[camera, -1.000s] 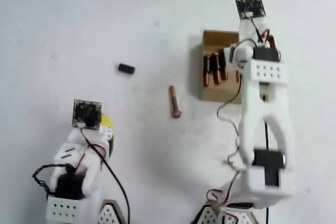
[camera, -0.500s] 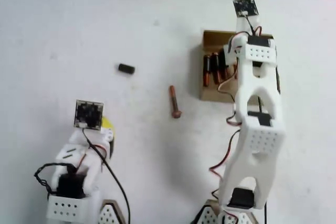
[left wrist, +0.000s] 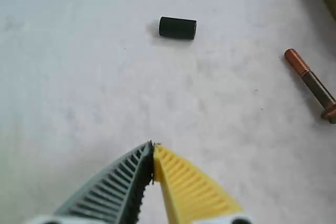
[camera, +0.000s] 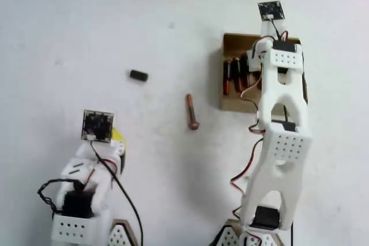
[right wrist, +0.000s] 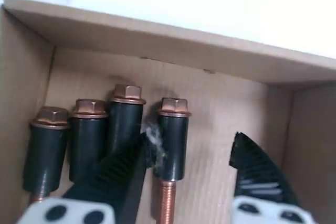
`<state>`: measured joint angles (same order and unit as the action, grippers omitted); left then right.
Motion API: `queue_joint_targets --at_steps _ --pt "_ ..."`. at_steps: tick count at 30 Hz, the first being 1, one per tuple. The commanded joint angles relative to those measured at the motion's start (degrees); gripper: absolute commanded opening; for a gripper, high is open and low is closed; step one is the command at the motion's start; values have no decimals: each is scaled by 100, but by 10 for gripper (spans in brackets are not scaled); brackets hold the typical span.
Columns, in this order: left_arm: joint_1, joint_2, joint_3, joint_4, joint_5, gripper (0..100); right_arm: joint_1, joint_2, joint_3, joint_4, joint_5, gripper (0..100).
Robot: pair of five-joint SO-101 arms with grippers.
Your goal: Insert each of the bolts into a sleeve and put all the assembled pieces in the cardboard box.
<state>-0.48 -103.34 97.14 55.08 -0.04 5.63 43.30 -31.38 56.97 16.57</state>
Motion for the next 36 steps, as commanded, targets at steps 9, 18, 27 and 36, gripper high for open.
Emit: queue_joint_targets --at_steps 9,18,27,36 --pt "-40 -57 -571 527 -18 22 -426 -1771 -290 910 35 208" --pt "-48 -57 -651 659 -18 22 -1270 -3196 -290 1666 35 208" --pt "-760 -57 -659 659 -18 22 -2536 -3846 -237 2097 79 208" --pt "-910 -57 -1081 1354 -35 22 -3363 -3662 -79 2062 703 208"
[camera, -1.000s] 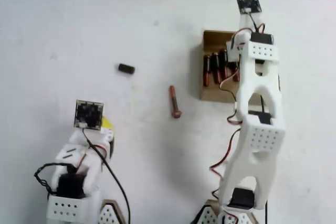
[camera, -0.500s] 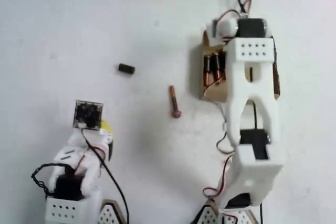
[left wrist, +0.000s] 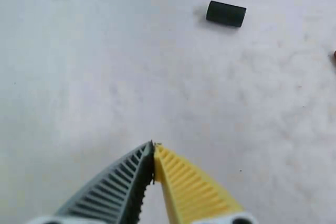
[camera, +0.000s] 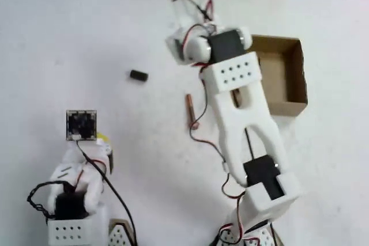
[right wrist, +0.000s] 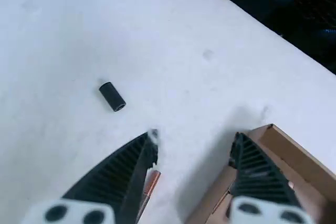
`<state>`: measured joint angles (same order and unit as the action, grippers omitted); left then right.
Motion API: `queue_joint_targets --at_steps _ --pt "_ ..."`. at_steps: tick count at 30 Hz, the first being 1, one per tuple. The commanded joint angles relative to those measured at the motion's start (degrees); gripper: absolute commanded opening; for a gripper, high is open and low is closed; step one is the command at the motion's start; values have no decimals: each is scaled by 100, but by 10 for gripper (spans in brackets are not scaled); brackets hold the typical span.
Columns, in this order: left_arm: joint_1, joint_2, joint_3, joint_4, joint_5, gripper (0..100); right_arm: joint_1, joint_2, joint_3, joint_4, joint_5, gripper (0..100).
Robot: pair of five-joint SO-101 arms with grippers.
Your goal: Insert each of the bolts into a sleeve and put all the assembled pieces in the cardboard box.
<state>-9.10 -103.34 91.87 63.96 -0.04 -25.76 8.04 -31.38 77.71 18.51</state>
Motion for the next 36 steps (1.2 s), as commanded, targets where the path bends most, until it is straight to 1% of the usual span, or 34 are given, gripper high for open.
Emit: queue_joint_targets --at_steps 1,2,4,7,14,18,21,24,30,36 --pt "-48 -57 -686 712 -44 22 -295 -66 -44 -13 765 208" --pt "-48 -57 -774 862 -53 22 -347 4 -26 -13 958 208" --pt "-84 -57 -809 914 -53 22 -435 154 -26 -22 1204 208" --pt "-224 -57 -826 905 -53 22 -558 426 -62 -127 1275 208" --pt "-347 -57 -800 905 -53 22 -646 1244 -62 -945 1363 208" --pt "-347 -57 -800 905 -53 22 -752 1780 -62 -998 2013 208" --pt "-347 -57 -791 905 -53 22 -822 2053 -70 -1042 2251 208" --pt "-453 -57 -791 905 -53 22 -857 2264 -70 -1262 2365 209" --pt "-1033 -57 -844 844 -53 22 -866 2905 -70 -1842 2409 211" --pt "-1068 -57 -809 782 -53 22 -866 3345 -70 -2457 2400 211"
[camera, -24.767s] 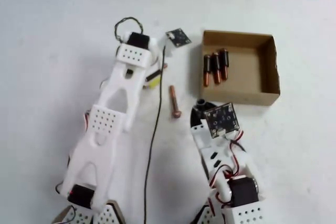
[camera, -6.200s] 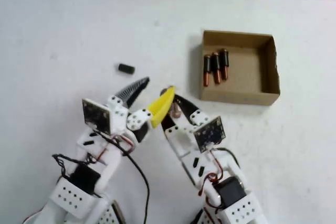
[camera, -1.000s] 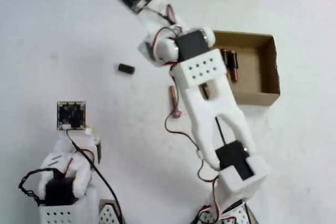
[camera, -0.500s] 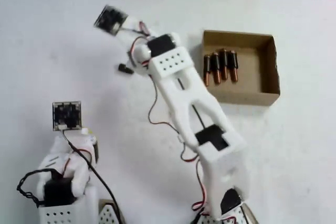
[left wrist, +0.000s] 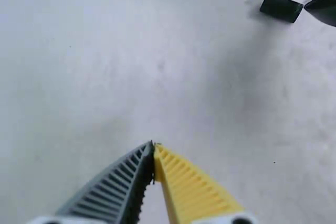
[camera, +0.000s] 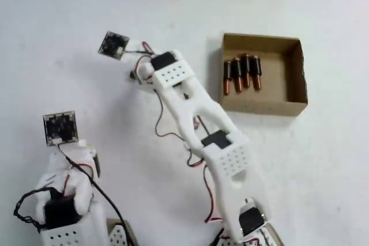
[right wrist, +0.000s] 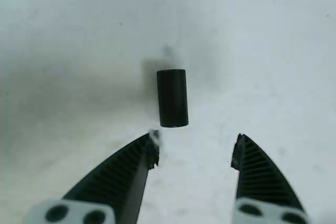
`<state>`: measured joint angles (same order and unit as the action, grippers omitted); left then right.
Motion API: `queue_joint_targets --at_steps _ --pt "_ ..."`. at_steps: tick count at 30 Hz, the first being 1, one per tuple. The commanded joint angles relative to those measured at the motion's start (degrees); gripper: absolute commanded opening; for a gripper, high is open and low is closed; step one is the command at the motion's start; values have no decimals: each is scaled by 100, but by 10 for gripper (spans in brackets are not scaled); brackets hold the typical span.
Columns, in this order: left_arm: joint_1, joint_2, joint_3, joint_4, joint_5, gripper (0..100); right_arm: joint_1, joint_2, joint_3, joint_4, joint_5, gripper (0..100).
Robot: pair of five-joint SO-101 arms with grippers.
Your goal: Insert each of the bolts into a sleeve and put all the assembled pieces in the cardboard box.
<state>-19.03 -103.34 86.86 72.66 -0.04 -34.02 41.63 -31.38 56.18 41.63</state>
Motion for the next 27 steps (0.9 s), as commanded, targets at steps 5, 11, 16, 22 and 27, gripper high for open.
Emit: queue_joint_targets --at_steps 5,11,16,22,27 --pt "-75 -57 -308 -88 -53 22 -31 259 -70 -585 88 211" --pt "-75 -57 -308 -88 -53 22 40 602 -70 -1138 88 211" --pt "-66 -57 -299 -88 -53 22 22 760 -70 -1270 88 210" --pt "-66 -57 -299 -88 -53 22 31 1059 -70 -1587 88 208" --pt "-57 -57 -299 -88 -53 22 48 1121 -70 -1587 88 118"
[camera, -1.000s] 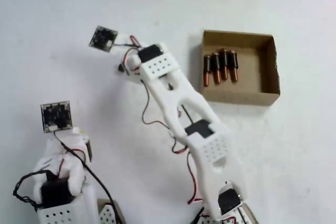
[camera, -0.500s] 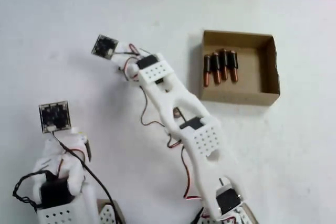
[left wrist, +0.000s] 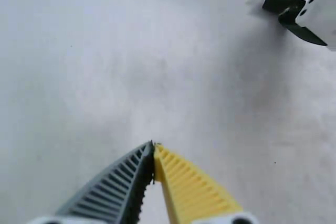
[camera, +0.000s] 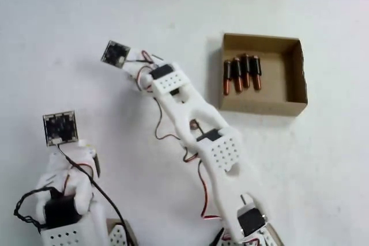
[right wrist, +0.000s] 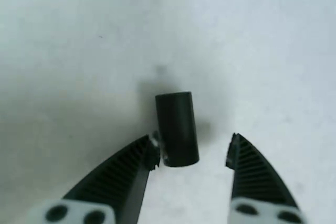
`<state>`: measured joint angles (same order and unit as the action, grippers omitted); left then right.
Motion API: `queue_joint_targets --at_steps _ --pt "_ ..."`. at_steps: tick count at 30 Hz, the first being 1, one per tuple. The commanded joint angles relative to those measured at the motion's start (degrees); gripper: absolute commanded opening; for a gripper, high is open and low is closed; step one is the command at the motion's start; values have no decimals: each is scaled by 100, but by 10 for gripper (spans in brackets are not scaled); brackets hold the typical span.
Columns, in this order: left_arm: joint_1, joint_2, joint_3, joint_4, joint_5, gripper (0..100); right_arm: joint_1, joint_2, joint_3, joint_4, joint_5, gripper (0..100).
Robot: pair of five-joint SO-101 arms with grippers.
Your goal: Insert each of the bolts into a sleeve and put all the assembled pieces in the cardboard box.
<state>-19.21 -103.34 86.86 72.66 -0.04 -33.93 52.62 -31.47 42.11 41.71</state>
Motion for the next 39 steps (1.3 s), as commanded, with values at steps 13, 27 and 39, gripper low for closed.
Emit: queue_joint_targets --at_steps 13,27,39 --pt "-40 -57 105 -607 -62 22 127 -154 -176 488 79 17" --pt "-40 -57 220 -738 -62 22 207 -1411 -571 2167 35 17" --pt "-40 -57 220 -738 -62 22 163 -3301 -527 3802 35 17"
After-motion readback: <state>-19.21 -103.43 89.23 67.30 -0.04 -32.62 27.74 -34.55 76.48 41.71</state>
